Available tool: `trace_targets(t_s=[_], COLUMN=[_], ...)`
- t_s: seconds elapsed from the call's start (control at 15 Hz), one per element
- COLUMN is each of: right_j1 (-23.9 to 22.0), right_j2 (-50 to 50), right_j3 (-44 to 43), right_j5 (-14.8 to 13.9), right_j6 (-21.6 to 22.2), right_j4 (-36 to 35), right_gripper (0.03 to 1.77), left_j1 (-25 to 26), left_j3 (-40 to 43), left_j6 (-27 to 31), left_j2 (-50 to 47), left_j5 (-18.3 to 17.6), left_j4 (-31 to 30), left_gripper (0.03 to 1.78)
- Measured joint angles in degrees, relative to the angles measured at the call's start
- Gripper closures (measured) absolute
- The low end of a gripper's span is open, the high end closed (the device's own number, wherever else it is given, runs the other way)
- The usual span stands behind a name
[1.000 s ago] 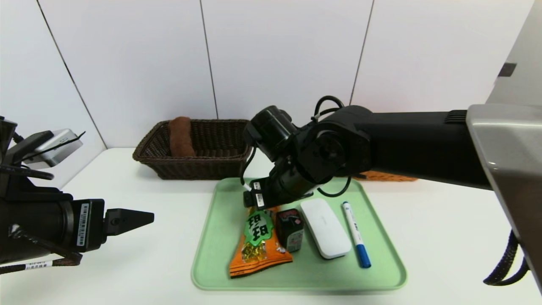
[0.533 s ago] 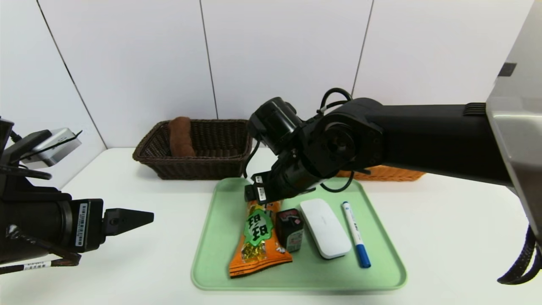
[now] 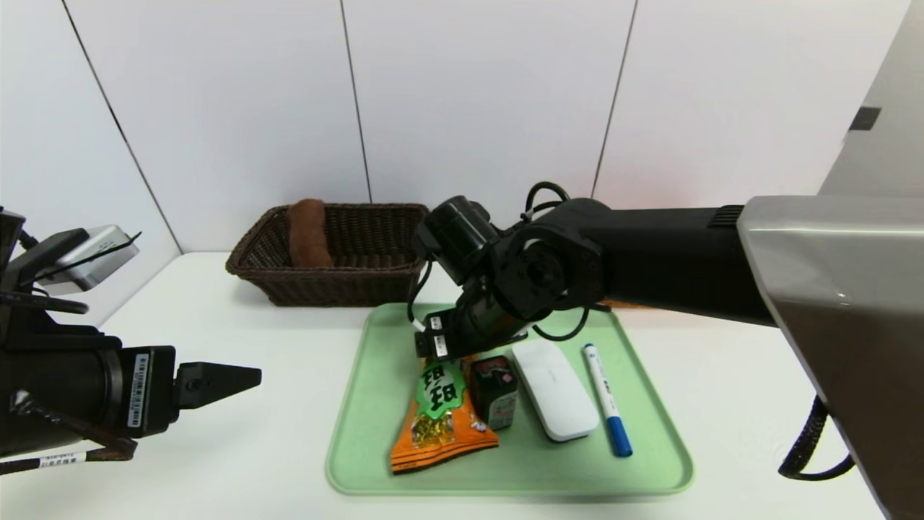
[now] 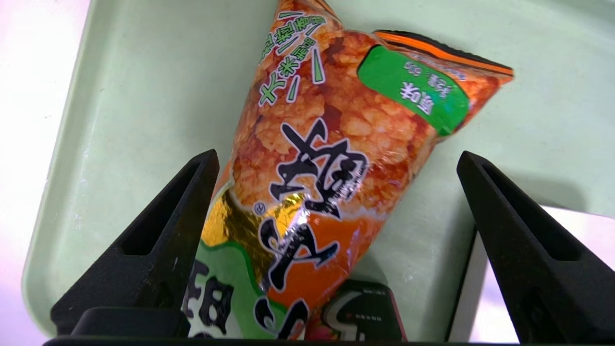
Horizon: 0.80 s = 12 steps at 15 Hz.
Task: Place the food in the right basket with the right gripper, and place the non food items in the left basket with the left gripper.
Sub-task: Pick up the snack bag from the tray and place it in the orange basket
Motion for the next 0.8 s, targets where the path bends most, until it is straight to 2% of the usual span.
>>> trace_targets(t_s=[0.8], right_j1=[-0.9], right_j2=[3.9], right_j3=[-0.1], right_j5=[0.1], right_j6=[-0.2], right_j4=[-2.3], right_gripper=[0.09], left_j1=[0.0], left_j3=[1.4], left_j6=[0.0], left_j2=[0.3], left_j5=[-0.2], left_j4=[-2.1], left_gripper=[0.12])
